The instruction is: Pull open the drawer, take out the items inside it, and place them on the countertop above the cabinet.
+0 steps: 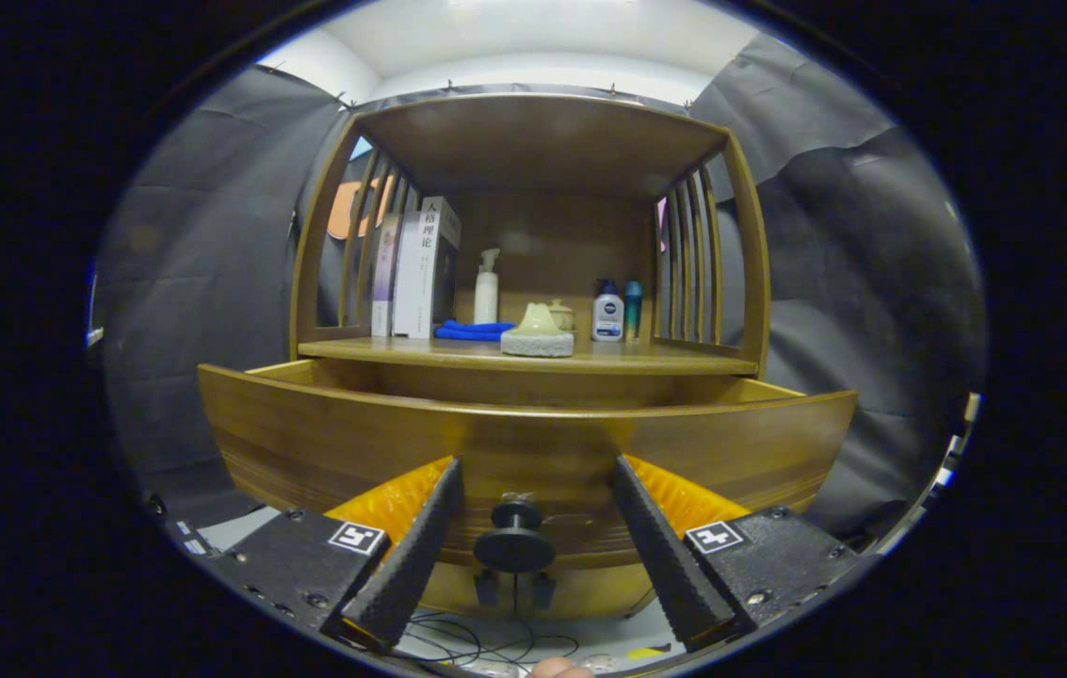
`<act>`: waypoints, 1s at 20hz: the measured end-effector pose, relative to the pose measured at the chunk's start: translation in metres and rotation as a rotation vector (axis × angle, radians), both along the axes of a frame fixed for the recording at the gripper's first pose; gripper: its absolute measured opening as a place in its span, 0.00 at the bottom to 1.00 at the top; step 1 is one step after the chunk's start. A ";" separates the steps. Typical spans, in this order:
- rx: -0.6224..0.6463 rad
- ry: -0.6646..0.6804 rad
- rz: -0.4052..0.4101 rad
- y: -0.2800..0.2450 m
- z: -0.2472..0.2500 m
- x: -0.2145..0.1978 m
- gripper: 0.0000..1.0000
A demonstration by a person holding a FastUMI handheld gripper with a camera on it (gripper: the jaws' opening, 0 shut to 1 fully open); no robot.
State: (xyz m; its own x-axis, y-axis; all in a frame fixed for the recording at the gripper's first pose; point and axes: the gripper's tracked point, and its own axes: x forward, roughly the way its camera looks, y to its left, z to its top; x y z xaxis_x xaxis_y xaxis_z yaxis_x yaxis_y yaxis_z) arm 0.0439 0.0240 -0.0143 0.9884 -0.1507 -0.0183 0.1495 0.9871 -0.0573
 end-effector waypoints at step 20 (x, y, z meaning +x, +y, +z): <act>0.008 0.034 -0.010 -0.003 0.006 0.044 1.00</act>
